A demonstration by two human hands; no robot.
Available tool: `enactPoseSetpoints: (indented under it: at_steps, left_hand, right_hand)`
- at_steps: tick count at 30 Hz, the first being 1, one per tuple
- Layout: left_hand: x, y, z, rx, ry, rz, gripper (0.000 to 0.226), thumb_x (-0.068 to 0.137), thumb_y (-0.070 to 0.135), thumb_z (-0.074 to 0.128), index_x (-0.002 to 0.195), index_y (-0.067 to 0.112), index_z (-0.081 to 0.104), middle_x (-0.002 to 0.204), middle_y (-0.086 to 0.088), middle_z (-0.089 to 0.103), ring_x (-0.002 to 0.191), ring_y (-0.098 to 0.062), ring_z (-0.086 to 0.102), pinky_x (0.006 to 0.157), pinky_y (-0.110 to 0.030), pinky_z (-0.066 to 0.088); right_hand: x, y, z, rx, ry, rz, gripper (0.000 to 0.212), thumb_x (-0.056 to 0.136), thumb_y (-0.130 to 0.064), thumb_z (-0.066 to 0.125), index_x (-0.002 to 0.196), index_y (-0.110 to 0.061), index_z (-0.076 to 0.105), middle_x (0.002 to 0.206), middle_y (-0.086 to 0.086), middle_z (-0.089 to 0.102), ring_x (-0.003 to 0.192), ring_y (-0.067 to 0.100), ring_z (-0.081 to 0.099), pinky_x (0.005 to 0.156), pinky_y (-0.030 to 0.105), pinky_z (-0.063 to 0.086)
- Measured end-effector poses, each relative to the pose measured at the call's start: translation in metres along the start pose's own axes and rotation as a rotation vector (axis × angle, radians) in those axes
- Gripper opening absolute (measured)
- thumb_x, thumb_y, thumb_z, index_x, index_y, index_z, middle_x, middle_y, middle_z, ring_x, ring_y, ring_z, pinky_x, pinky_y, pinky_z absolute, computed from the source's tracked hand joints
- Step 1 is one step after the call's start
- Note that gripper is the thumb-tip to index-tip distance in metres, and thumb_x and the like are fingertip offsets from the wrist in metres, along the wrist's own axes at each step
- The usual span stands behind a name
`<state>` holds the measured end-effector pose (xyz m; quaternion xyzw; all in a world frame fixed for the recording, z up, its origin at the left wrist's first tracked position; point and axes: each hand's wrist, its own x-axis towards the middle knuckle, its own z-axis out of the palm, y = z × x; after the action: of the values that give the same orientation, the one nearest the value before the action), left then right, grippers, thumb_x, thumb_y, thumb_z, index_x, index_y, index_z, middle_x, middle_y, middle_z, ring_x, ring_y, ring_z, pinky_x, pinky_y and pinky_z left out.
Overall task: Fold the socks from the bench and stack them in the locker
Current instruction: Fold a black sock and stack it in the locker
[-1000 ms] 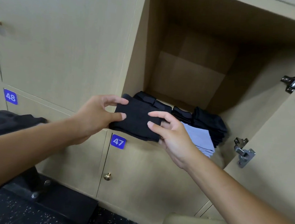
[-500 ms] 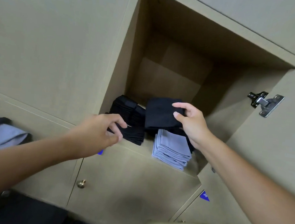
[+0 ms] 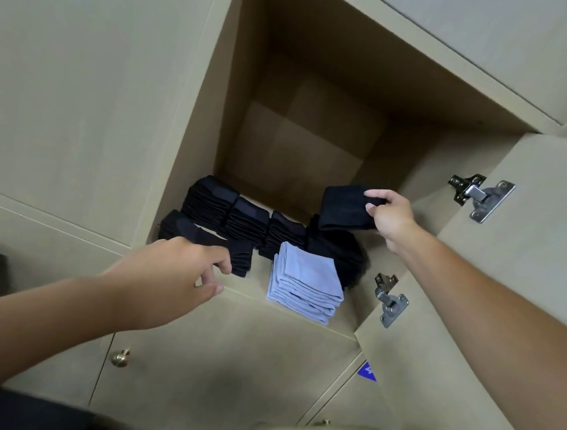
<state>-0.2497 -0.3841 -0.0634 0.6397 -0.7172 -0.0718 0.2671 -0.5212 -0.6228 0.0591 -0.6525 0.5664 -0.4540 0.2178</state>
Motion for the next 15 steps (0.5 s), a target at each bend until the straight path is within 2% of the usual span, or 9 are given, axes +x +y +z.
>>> enactPoseSetpoints:
  at_steps: [2,4,6,7,11,15]
  left_hand:
    - [0.001,0.001,0.002,0.013,-0.009,-0.002,0.014,0.1,0.046,0.055,0.114,0.046,0.054,0.084,0.029,0.066,0.08,0.0,0.061,0.081,-0.031,0.055]
    - [0.001,0.002,0.003,0.026,-0.01,-0.001,0.016,0.1,0.047,0.055,0.115,0.046,0.053,0.086,0.029,0.066,0.081,0.001,0.061,0.08,-0.031,0.055]
    - [0.001,0.003,0.004,0.037,-0.011,0.003,0.018,0.1,0.046,0.054,0.118,0.046,0.052,0.088,0.03,0.067,0.08,0.002,0.061,0.079,-0.031,0.055]
    - [0.001,0.003,0.005,0.041,-0.009,0.006,0.019,0.1,0.045,0.054,0.119,0.045,0.052,0.089,0.03,0.067,0.08,0.002,0.06,0.079,-0.03,0.055]
    - [0.002,0.002,0.007,0.052,0.003,0.019,0.02,0.1,0.045,0.056,0.119,0.044,0.052,0.086,0.029,0.065,0.079,0.005,0.058,0.079,-0.028,0.053]
    - [0.004,-0.002,0.011,0.051,-0.01,0.011,0.021,0.099,0.047,0.056,0.12,0.045,0.053,0.086,0.03,0.066,0.082,0.004,0.059,0.08,-0.028,0.052]
  right_hand:
    - [0.006,0.005,0.001,-0.012,0.004,0.024,0.027,0.1,-0.001,0.053,0.104,-0.024,0.067,0.104,0.007,0.061,0.093,0.024,0.054,0.079,0.034,0.046]
    - [0.011,0.009,0.003,-0.005,-0.002,0.05,0.027,0.101,-0.001,0.053,0.104,-0.024,0.067,0.095,0.004,0.059,0.094,0.024,0.054,0.087,0.04,0.052]
    - [0.015,0.012,0.005,0.015,-0.013,0.088,0.028,0.101,0.0,0.051,0.107,-0.022,0.067,0.1,0.006,0.058,0.096,0.024,0.053,0.099,0.051,0.054]
    - [0.016,0.013,0.006,0.032,-0.025,0.109,0.029,0.102,0.0,0.05,0.108,-0.022,0.067,0.106,0.008,0.058,0.098,0.024,0.053,0.1,0.054,0.053]
    - [0.021,0.018,0.01,0.055,-0.084,0.163,0.033,0.102,0.001,0.049,0.099,-0.027,0.066,0.121,0.012,0.062,0.107,0.027,0.058,0.087,0.043,0.056]
    - [0.025,0.022,0.015,0.013,-0.112,0.183,0.033,0.102,0.002,0.048,0.1,-0.026,0.066,0.128,0.013,0.06,0.12,0.029,0.058,0.086,0.041,0.054]
